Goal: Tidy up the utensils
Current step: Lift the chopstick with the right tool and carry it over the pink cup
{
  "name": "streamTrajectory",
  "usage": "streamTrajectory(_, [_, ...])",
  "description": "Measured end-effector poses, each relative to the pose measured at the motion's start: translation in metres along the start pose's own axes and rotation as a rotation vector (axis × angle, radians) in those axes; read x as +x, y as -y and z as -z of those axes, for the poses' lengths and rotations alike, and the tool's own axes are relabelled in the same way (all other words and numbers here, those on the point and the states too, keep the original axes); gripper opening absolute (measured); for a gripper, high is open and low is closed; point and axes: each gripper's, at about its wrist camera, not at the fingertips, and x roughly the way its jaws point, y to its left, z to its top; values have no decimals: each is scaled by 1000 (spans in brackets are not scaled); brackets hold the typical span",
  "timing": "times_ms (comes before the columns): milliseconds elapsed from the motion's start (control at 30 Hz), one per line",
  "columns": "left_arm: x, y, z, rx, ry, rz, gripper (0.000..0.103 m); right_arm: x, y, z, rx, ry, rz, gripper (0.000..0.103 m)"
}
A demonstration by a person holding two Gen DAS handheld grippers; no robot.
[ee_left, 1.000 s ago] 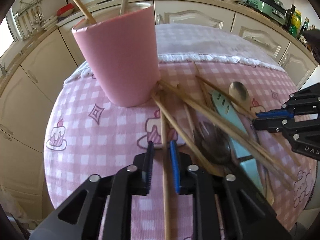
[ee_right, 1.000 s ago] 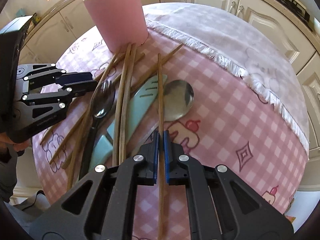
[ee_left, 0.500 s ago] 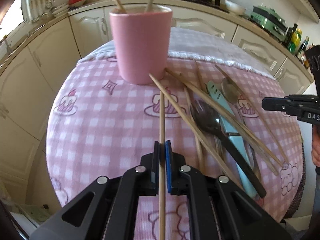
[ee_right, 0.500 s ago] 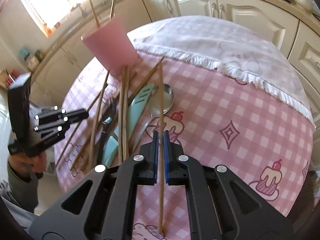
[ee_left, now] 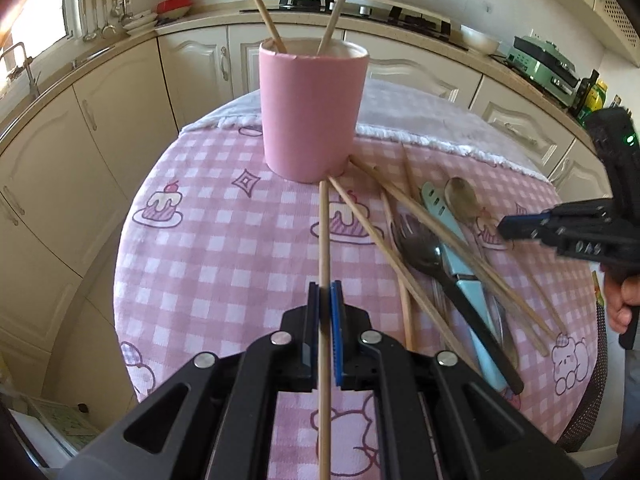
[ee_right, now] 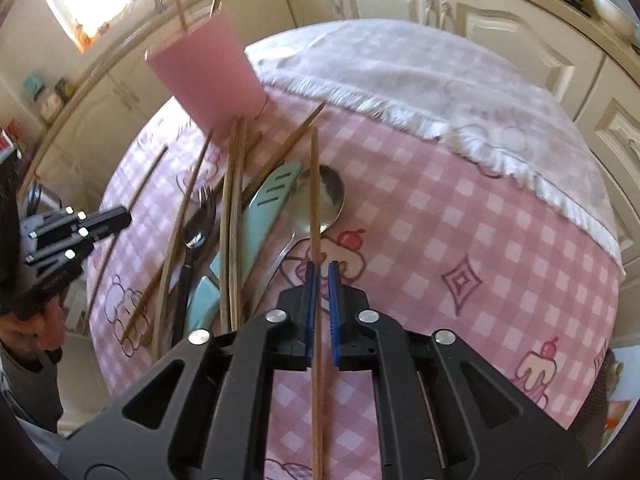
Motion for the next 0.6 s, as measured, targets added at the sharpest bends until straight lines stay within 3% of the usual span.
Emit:
streamTrajectory(67, [-3,0,-1,-5,13,0,5,3,-4,-1,-15,-4,24,41])
streamTrajectory(267, [-8,-5,-6,-17,35,1,5,-2,-11,-6,-30,16,-8,40])
streamTrajectory(467, [-9,-5,-8,-24,43,5,5,15,-28,-3,-144,-63,60,11])
streamTrajectory(600, [-11,-5,-8,-28,49,7,5,14,-31,-1,-184,-86,105,6])
